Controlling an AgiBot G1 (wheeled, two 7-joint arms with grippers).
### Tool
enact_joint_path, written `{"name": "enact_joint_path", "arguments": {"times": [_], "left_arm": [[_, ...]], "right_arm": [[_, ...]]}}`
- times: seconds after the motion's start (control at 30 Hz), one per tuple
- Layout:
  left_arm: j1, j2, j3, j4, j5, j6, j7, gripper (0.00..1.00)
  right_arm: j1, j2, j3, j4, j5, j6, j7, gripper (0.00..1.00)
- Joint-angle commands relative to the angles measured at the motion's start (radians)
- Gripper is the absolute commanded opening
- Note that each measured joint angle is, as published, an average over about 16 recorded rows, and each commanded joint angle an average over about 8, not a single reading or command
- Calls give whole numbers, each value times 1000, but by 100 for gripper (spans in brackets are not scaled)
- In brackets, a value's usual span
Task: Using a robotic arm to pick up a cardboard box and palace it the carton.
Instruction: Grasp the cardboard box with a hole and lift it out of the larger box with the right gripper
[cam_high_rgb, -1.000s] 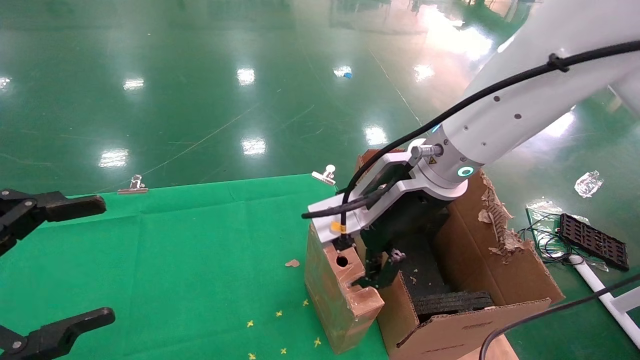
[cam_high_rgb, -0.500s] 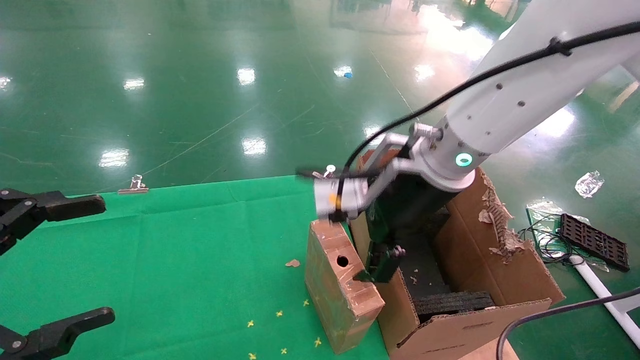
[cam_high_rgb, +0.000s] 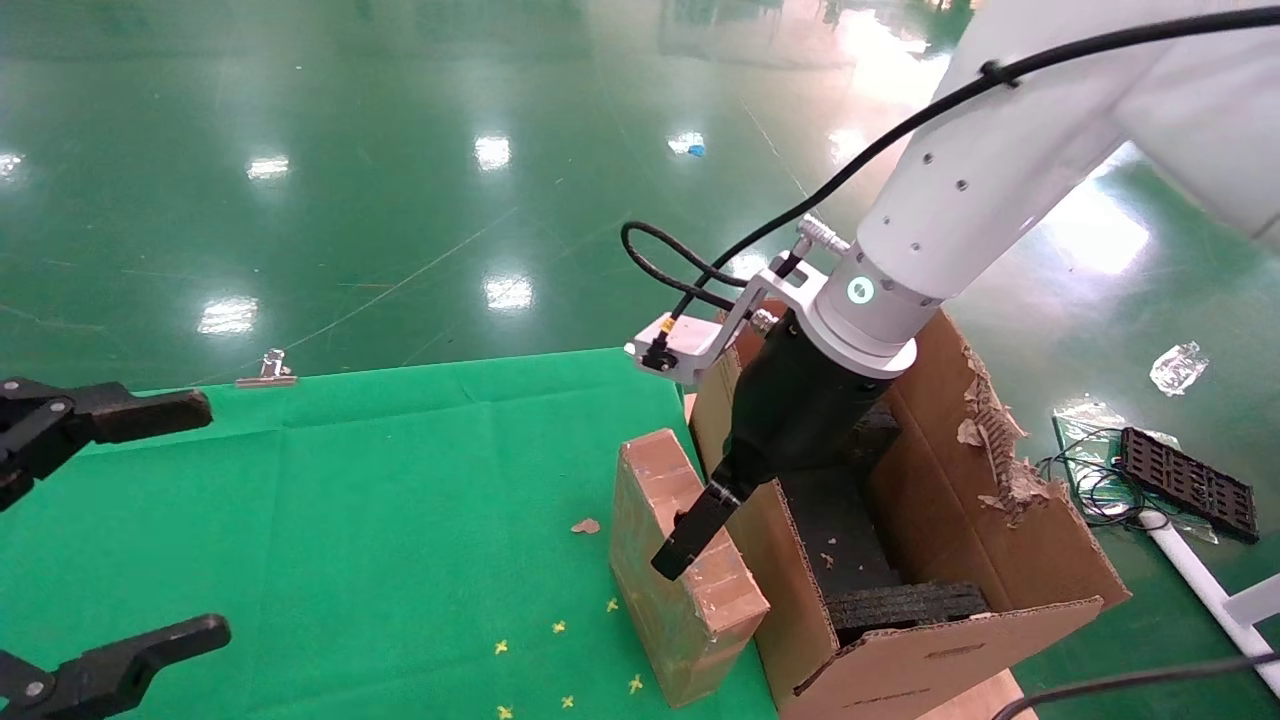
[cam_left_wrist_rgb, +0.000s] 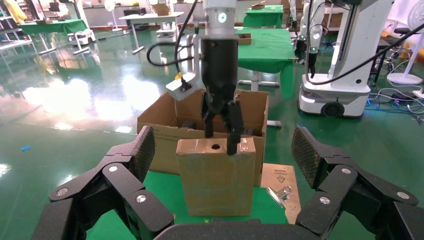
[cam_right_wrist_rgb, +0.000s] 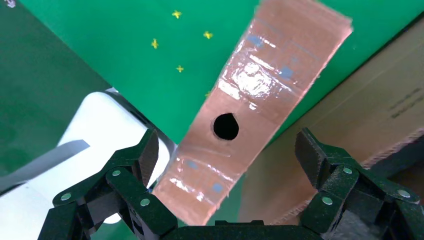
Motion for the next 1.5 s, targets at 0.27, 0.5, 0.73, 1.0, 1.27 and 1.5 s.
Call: {"name": "enact_joint_path", "arguments": {"times": [0.27,0.5,0.73,1.0,1.27,1.5], "left_arm": [[0,0,1,0,0,0,0,45],[0,0,1,0,-1,-1,1,0],[0,-1,2,0,-1,-1,1,0],[0,-1,2,0,-1,-1,1,0],[-1,-1,3,0,-2,-1,1,0],[-1,-1,3,0,-2,-1,2,0]], "right_arm": [[-24,-58,-48,-88,4,5,1,24],[-27,-78,-80,-95,-5,7,15,0],[-29,-79,-97,-92,-3,13,20,0],[-31,-70,-112,-88,-6,22,17,0],[-23,-39,-103,-96,5,40,-4,0],[42,29,-47,-118,55,56,-84,0]]}}
